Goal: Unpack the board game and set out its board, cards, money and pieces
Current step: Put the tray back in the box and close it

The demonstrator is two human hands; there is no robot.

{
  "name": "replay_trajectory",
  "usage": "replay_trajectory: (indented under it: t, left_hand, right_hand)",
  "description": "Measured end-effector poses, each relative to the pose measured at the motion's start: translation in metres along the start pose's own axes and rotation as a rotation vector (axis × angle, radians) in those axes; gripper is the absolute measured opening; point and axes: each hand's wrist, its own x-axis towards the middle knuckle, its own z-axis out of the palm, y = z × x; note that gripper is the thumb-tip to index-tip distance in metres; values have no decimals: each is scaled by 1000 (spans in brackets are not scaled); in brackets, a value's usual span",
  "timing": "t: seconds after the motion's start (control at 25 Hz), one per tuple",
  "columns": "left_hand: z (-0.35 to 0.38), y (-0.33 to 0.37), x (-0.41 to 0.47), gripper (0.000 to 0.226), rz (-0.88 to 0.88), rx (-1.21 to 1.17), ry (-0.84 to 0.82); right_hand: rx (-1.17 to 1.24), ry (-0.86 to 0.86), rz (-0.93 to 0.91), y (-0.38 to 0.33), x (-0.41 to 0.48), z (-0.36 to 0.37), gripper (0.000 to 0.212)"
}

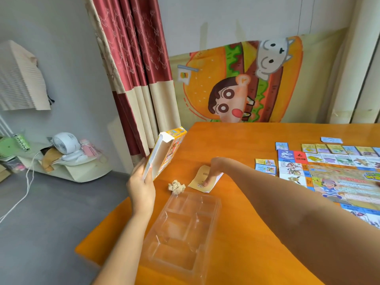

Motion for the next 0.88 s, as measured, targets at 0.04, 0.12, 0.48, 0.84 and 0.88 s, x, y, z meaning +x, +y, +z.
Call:
replay_trajectory:
  t: [0.04,0.12,0.48,0.84,0.88]
  left_hand:
    - [1,-3,-2,29,4,-13,-13]
    - [1,-6,-6,28,-13,-64,-33]
    - [-3,3,-12,29,-128,-145,-15]
    - [-21,1,-15,33,-248,-258,101]
    - [-19,-1,-17,34,-277,-264,107]
  right_hand:
    - [-11,-2,13,0,0,1,94]
    - [-17,24,8,1,-3,-1,84]
    - [224,42,13,2,-9,5,68]
    - [1108,334,-19,18,-30,3,48]
    - [1178,383,-43,21,-34,1,43]
